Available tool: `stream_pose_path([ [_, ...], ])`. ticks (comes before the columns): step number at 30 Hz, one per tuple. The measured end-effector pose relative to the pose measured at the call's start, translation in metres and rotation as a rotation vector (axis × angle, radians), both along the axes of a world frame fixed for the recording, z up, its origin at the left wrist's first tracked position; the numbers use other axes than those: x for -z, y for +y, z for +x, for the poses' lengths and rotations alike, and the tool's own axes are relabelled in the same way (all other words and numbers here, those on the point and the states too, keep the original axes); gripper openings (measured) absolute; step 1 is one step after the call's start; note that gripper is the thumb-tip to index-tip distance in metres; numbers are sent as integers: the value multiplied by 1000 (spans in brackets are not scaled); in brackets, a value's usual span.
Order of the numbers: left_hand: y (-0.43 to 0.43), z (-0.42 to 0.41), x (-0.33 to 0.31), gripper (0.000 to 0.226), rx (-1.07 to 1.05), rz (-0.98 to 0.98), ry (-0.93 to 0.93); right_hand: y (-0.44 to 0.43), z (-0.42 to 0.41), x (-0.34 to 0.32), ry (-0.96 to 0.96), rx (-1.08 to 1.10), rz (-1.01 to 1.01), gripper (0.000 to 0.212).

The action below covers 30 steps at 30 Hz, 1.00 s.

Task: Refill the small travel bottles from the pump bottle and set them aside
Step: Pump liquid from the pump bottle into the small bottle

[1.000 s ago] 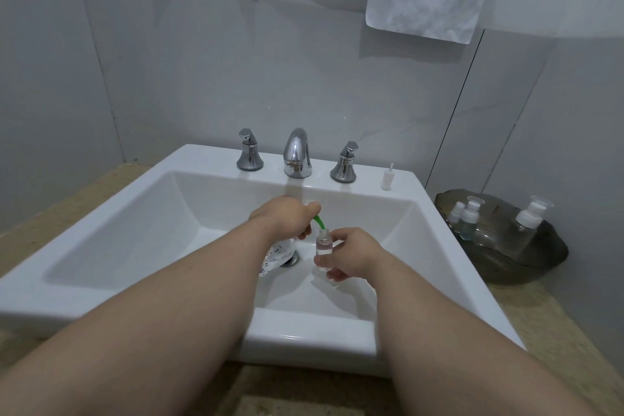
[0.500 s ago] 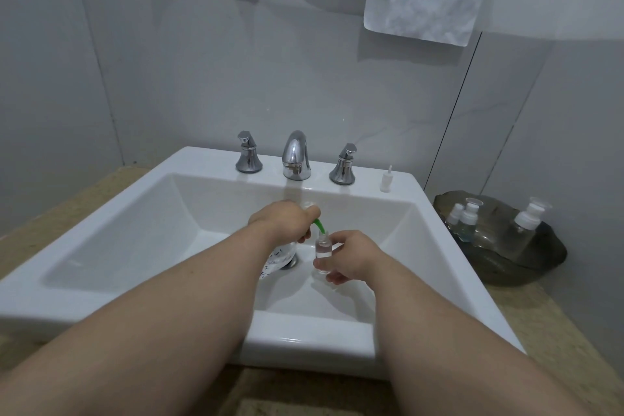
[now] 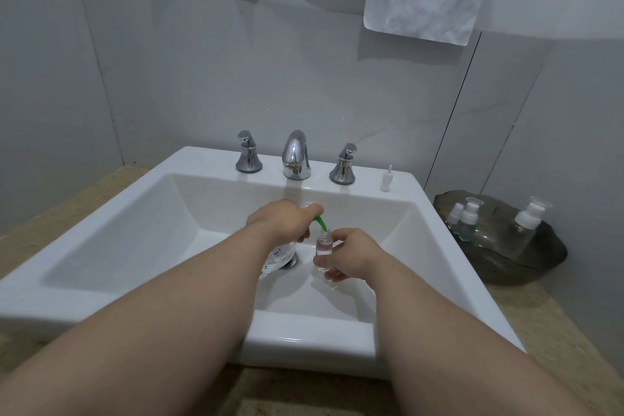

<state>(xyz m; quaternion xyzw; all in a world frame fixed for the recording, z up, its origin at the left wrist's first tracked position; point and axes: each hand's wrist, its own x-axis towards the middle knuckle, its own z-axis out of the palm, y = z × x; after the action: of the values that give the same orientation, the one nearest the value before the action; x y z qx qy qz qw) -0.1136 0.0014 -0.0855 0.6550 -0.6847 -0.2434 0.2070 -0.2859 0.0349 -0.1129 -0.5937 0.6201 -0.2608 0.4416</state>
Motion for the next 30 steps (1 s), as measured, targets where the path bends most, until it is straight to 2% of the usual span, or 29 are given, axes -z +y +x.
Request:
stream_pose_path([
  [15,-3,-4,-1,56,24,39,-12,6,1,-6,-90,-15,41,40],
  [30,0,-3,-3,47,71,18,-32,6,1,-2,-42,-39,44,41],
])
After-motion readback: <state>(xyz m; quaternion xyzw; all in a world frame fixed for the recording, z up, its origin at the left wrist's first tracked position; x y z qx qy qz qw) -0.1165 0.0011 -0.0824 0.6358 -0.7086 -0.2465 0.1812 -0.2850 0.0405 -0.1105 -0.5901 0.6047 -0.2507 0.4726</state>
